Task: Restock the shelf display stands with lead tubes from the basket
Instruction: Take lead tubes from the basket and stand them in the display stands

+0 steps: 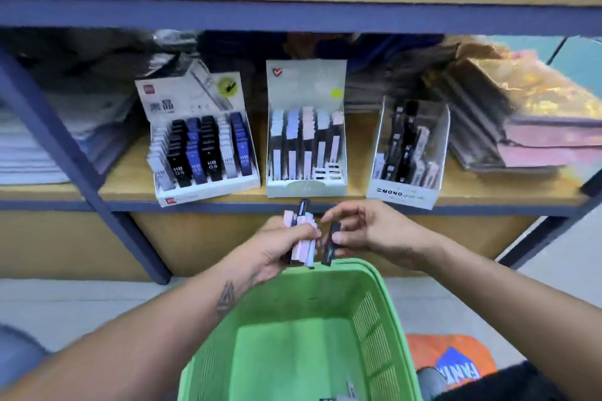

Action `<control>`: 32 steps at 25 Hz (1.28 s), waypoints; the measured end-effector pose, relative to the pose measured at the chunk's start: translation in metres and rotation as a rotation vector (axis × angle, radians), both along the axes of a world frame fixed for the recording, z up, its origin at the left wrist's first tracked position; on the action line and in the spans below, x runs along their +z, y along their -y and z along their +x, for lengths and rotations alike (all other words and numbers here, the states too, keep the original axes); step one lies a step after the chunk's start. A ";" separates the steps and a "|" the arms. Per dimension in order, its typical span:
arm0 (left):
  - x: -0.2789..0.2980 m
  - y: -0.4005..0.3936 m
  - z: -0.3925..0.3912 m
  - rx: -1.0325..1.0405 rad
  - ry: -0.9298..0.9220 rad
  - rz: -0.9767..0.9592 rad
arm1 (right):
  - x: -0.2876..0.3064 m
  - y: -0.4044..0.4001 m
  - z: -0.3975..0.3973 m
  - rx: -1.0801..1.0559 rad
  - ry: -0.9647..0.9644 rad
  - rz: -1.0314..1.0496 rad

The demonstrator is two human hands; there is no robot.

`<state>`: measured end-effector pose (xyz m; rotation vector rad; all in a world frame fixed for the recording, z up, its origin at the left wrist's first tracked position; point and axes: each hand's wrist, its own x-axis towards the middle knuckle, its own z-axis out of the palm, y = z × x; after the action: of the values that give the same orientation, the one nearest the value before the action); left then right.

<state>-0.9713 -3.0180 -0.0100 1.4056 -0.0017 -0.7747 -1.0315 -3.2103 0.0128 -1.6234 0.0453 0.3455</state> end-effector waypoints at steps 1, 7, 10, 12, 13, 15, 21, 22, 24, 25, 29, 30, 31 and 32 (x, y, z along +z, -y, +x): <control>0.017 0.002 0.002 -0.028 0.030 0.017 | 0.014 0.001 0.000 -0.027 0.046 -0.021; 0.084 0.033 0.011 -0.032 0.155 -0.017 | 0.086 0.023 0.010 -0.225 0.276 -0.196; 0.096 0.051 0.015 -0.013 0.204 -0.022 | 0.102 0.038 0.014 -0.344 0.343 -0.215; 0.101 0.063 0.019 0.012 0.275 0.002 | 0.106 0.049 0.016 -0.363 0.339 -0.155; 0.102 0.068 0.022 0.024 0.316 0.016 | 0.107 0.054 0.016 -0.347 0.333 -0.126; 0.102 0.075 0.025 0.034 0.366 0.037 | 0.108 0.066 0.015 -0.307 0.331 -0.101; 0.097 0.082 0.028 0.026 0.426 0.089 | 0.110 0.084 0.012 -0.272 0.374 -0.193; 0.098 0.083 0.028 0.021 0.392 0.062 | 0.111 0.085 0.013 -0.291 0.380 -0.202; 0.099 0.083 0.026 -0.002 0.308 -0.018 | 0.112 0.083 0.015 -0.336 0.402 -0.239; 0.099 0.082 0.025 -0.015 0.281 -0.050 | 0.113 0.082 0.016 -0.349 0.414 -0.266; 0.099 0.080 0.023 -0.011 0.178 -0.088 | 0.113 0.082 0.016 -0.385 0.390 -0.351; 0.099 0.079 0.023 -0.005 0.154 -0.093 | 0.113 0.082 0.016 -0.388 0.374 -0.345; 0.100 0.079 0.023 -0.005 0.139 -0.093 | 0.112 0.082 0.016 -0.389 0.359 -0.326; 0.100 0.080 0.022 -0.009 0.135 -0.091 | 0.111 0.081 0.016 -0.389 0.348 -0.297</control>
<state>-0.9490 -3.0978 0.0902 1.3698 -0.1466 -0.6778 -1.0153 -3.2915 0.1234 -1.9006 0.1512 -0.2558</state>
